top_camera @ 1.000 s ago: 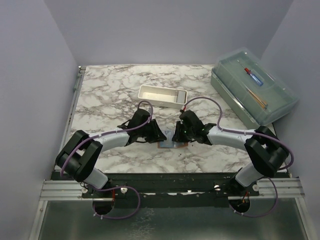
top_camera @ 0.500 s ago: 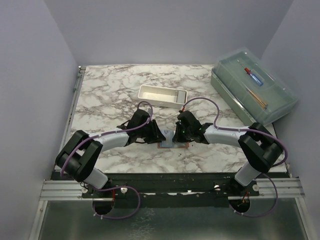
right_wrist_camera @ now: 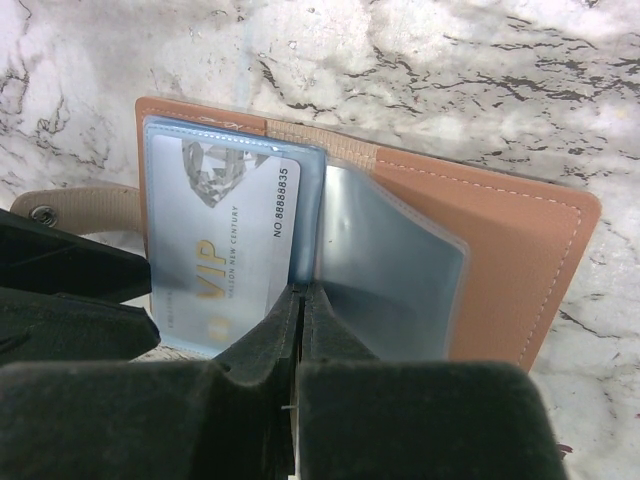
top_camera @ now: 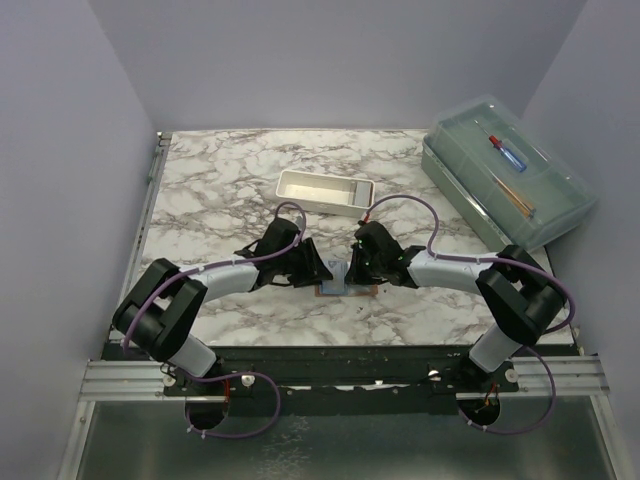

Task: Put the credit cards into the card holder
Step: Insert the credit card into the card holder, then turn over the card holder at the center of the board.

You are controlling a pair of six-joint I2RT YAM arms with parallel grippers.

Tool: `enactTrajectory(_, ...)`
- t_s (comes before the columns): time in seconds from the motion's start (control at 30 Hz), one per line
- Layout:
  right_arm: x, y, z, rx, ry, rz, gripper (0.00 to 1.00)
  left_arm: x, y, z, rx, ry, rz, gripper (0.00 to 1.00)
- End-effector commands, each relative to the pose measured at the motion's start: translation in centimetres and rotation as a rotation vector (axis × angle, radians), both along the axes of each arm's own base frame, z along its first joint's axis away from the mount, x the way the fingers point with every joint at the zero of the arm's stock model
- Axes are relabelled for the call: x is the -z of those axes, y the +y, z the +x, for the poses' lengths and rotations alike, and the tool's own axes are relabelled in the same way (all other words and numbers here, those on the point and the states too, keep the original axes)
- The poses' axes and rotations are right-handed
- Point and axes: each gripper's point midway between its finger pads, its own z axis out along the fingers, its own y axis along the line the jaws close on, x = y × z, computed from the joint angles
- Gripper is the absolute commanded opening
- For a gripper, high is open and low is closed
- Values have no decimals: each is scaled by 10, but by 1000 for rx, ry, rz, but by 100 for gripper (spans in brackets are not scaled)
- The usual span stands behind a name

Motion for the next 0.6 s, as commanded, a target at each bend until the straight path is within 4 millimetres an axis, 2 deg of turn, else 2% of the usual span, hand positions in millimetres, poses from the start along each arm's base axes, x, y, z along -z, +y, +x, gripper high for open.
enactTrajectory(0.0,24,-11,-7,16,32,-66,0,-3,-9,8,23,-21,-21,45)
enactTrajectory(0.1,24,-11,-7,13,33,-62,0,-12,-15,9,38,-34,-53,42)
enactTrajectory(0.3,22,-7,-8,6,34,-40,0,-33,-26,8,70,-82,-115,27)
enactTrajectory(0.4,12,-3,-12,-6,39,2,1,-46,-32,6,92,-98,-156,22)
enactTrajectory(0.47,1,-2,-13,2,33,20,5,-51,-38,5,116,-103,-175,23)
enactTrajectory(0.57,-16,-5,-13,19,19,29,18,-53,-45,2,147,-94,-195,27)
